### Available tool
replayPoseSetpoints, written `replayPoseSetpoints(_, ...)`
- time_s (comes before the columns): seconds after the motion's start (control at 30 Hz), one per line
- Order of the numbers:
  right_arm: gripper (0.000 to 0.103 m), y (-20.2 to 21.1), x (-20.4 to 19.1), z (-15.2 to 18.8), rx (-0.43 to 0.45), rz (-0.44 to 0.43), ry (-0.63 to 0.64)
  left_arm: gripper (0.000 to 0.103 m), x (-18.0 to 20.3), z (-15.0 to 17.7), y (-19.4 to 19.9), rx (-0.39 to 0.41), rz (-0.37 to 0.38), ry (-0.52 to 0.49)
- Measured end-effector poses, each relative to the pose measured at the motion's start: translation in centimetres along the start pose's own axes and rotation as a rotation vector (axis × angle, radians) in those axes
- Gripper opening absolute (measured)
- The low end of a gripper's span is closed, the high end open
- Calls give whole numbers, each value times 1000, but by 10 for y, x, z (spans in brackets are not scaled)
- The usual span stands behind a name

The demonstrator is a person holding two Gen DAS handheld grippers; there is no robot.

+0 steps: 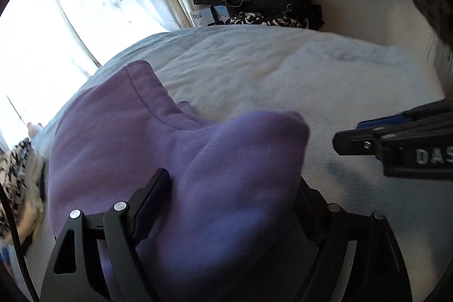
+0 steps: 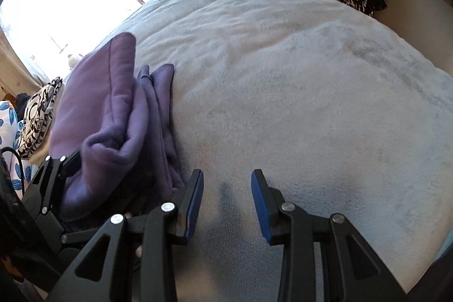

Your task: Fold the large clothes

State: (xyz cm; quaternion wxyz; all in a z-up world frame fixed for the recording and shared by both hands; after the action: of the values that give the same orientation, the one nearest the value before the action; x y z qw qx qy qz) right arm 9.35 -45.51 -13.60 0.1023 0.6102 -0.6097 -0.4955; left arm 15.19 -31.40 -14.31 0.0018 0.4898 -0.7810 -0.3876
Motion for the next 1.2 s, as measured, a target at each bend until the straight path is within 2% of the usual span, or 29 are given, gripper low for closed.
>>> replayPoseSetpoints(0.17, 35, 11, -8, -6, 25, -12, 18, 82, -29, 1, 20, -53, 158, 89)
replayPoseSetpoints(0.27, 35, 18, -18, -10, 30, -45, 33, 82, -48, 6, 32, -61, 186, 136)
replayPoseSetpoints(0.4, 36, 24, -34, -19, 14, -125, 51, 82, -80, 12, 52, -60, 176, 227)
replayPoseSetpoints(0.47, 41, 26, -43, -26, 6, -173, 58, 82, -106, 16, 58, -65, 152, 299)
replayPoseSetpoints(0.6, 46, 24, -63, -42, -11, -271, 72, 83, -151, 26, 43, -131, 19, 407)
replayPoseSetpoints(0.63, 49, 20, -68, -46, -34, -296, 73, 83, -163, 29, 33, -171, -32, 430)
replayPoseSetpoints(0.7, 49, 6, -75, -56, -86, -336, 68, 83, -183, 36, 14, -241, -58, 484)
replayPoseSetpoints(0.83, 49, -35, -81, -69, -221, -369, 56, 83, -208, 47, -24, -327, 4, 585)
replayPoseSetpoints(0.93, 49, -64, -82, -71, -310, -383, 57, 83, -217, 51, -47, -356, 3, 594)
replayPoseSetpoints(1.07, 49, -98, -79, -70, -408, -444, 16, 84, -225, 51, -73, -364, 81, 640)
replayPoseSetpoints(1.1, 48, -105, -79, -70, -418, -448, 12, 85, -226, 51, -79, -369, 91, 655)
replayPoseSetpoints(1.17, 25, -112, -84, -69, -407, -433, 54, 85, -229, 52, -87, -373, 105, 683)
replayPoseSetpoints(1.2, 18, -113, -86, -69, -397, -422, 73, 85, -230, 52, -90, -375, 105, 694)
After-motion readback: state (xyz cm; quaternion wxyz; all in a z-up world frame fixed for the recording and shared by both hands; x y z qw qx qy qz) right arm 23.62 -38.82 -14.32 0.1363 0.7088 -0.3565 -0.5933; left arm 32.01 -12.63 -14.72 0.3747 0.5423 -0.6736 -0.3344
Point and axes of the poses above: each gripper's, at about its wrist camera, not at the fingertips, and y roughly against the way its jaws point, x to its right, z to its underside, the point moved 2 cm from there along -y, roughly the way its jaws point, and after that the axes turned 15 degrees about -z, right-handed, at the moved point
